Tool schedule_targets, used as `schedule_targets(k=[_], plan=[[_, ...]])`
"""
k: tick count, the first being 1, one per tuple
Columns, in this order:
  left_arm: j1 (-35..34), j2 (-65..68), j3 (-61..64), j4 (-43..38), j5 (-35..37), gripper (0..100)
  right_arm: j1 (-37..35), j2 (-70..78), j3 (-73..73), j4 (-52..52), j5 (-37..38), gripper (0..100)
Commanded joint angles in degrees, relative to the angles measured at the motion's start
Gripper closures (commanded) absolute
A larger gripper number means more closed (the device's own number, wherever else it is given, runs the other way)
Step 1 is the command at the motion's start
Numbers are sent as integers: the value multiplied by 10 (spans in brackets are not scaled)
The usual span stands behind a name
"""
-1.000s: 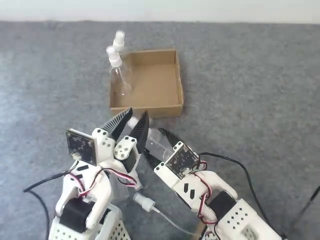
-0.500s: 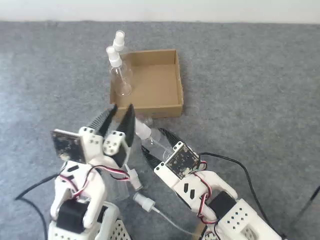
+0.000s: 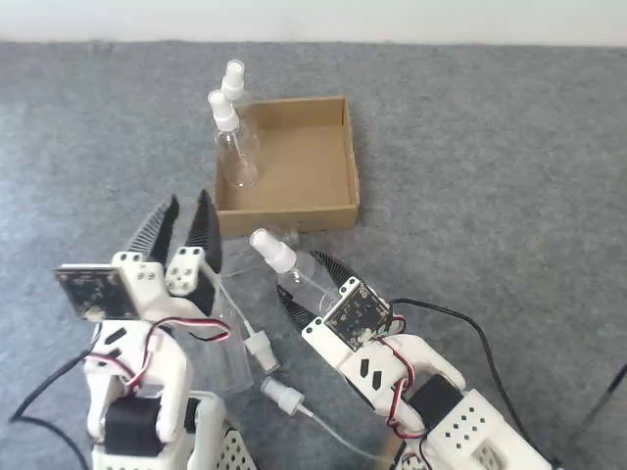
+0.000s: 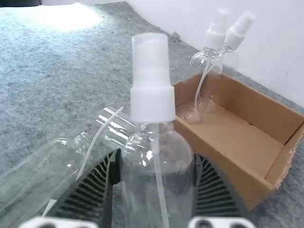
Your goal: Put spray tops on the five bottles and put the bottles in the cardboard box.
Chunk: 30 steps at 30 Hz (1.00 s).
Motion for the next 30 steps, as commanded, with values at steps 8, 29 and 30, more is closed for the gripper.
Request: schedule_targets(k=[8, 29, 30], plan=[[-13, -2, 29, -8, 40, 882, 1, -13, 11, -65, -4, 910], [139, -2, 62, -8, -36, 885, -2, -13, 11, -95, -98, 913], [149, -2, 64, -8, -42, 885, -2, -13, 11, -95, -98, 913]])
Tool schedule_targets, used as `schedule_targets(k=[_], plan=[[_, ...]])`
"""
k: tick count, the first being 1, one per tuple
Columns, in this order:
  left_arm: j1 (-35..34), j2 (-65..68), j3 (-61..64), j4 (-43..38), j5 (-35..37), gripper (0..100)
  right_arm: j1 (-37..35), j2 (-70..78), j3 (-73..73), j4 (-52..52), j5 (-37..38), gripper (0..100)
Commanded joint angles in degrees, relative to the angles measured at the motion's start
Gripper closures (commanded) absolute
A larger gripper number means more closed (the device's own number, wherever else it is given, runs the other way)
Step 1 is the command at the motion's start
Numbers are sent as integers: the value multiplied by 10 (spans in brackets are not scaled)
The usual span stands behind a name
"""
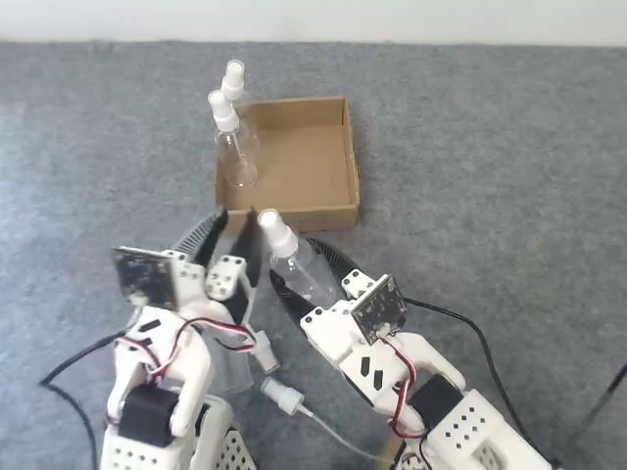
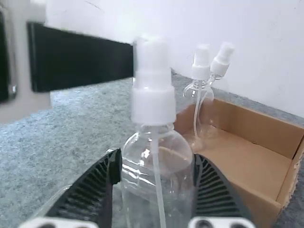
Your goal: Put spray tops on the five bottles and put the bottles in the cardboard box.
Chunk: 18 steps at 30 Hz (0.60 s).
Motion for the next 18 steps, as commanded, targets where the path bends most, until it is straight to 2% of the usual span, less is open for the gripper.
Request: schedule_targets(k=[1, 18], plan=[[40, -3, 5, -8, -38, 885, -4, -12, 11, -13, -4, 913], [57, -3, 6, -4, -48, 885, -4, -10, 11, -12, -3, 915]])
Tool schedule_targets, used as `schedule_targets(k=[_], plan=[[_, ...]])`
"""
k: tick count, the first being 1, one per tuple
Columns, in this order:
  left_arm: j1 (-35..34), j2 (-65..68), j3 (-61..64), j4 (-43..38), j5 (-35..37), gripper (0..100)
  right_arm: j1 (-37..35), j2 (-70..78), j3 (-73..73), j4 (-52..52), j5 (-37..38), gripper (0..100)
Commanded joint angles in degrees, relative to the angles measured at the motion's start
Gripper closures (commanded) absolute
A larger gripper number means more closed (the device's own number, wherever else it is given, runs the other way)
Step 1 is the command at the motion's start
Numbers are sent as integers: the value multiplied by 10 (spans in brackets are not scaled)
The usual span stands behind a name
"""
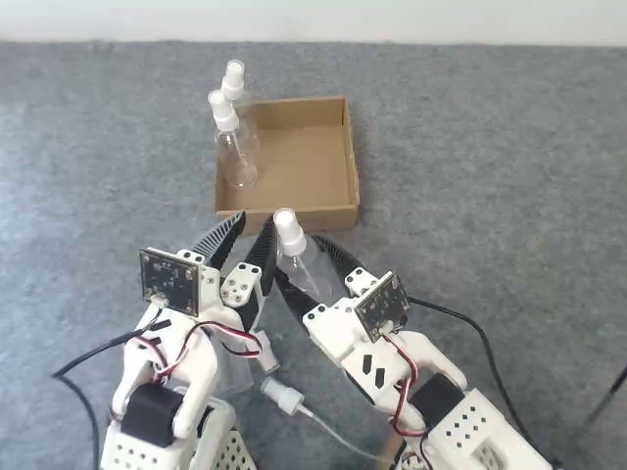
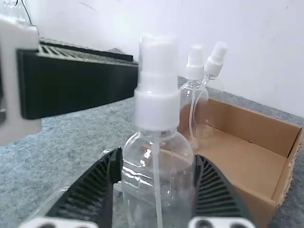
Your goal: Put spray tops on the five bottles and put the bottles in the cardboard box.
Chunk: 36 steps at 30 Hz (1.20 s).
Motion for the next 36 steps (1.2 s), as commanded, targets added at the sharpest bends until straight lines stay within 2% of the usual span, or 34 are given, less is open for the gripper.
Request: schedule_targets(k=[1, 14, 20, 36], plan=[[12, -2, -4, -4, -4, 885, -7, -10, 11, -11, -3, 915], [13, -2, -4, -4, -4, 885, -7, -9, 11, -11, -3, 915], [45, -2, -4, -4, -32, 885, -7, -10, 11, -11, -3, 915], [45, -2, -2, -4, -35, 885, -7, -9, 11, -11, -3, 915]])
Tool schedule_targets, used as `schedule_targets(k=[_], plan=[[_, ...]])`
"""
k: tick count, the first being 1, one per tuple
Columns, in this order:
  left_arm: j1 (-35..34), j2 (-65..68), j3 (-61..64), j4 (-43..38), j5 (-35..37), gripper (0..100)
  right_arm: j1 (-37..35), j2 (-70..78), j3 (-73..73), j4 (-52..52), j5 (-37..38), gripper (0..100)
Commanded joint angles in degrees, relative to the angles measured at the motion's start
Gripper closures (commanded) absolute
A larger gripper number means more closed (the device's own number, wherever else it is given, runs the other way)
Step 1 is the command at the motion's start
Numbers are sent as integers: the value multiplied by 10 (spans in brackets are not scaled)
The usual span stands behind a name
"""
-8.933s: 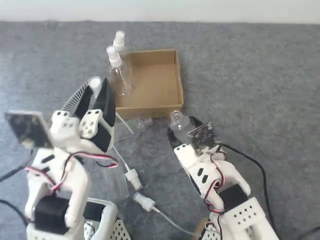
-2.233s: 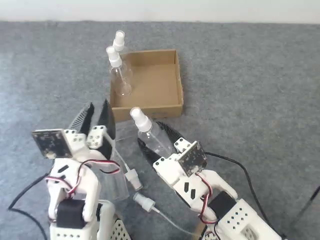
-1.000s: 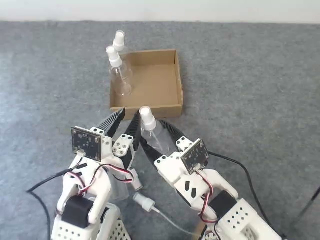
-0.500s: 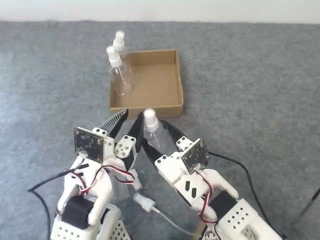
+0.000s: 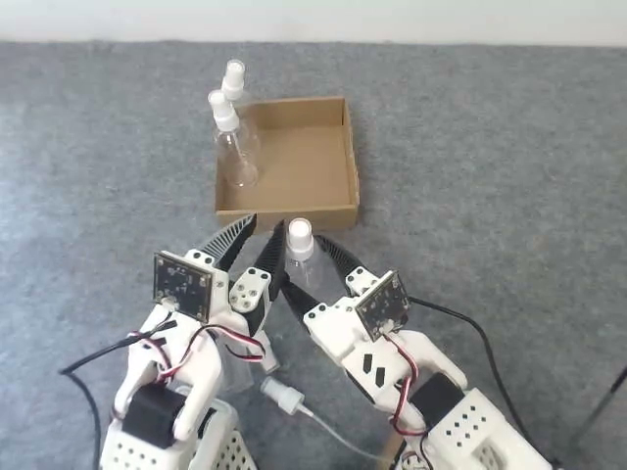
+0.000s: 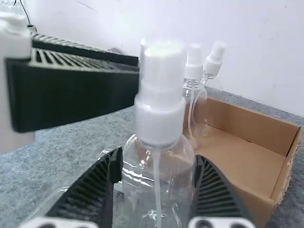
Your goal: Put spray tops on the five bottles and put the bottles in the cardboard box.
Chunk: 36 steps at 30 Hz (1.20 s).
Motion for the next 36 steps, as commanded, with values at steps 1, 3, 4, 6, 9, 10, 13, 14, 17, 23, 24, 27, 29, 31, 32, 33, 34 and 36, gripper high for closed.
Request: schedule_targets(k=[1, 3, 4, 6, 9, 10, 13, 14, 17, 23, 24, 27, 29, 31, 32, 33, 34, 36], plan=[[12, -2, 2, -4, -7, 885, -7, -9, 12, -11, -3, 915], [19, -2, 5, -4, -8, 885, -7, -9, 12, -11, -3, 915], [25, -2, 5, -4, -9, 885, -7, -9, 12, -11, -3, 915], [28, -2, 7, -4, -9, 885, -7, -8, 12, -11, -3, 915], [29, -2, 7, -4, -9, 885, -7, -8, 12, -11, -3, 915], [29, -2, 7, -4, -13, 885, -7, -7, 12, -11, -3, 915], [29, -2, 7, -4, -24, 885, -7, -7, 12, -11, -3, 915], [28, -2, 7, -4, -24, 885, -7, -7, 12, -11, -3, 915], [16, -2, 4, -4, -25, 885, -7, -7, 12, -11, -3, 915], [-35, -2, -5, -5, -25, 885, -7, -9, 12, 2, -3, 915], [-44, -2, -6, -5, -25, 885, -7, -12, 12, 10, -3, 915], [-65, -2, -7, -10, -25, 884, -7, -11, 12, 18, -3, 915], [-76, -2, -14, -21, -27, 883, -7, -11, 12, 18, -3, 915], [-96, -2, -23, -22, -28, 883, -7, -11, 12, 18, -4, 915], [-111, -2, -27, -21, -28, 883, -7, -10, 12, 18, -4, 915], [-127, -2, -29, -21, -28, 882, -7, -10, 12, 18, -4, 915], [-145, -2, -29, -21, -28, 881, -7, -9, 12, 18, -4, 915], [-181, -2, -27, -21, -28, 881, -7, -8, 12, 18, -4, 915]])
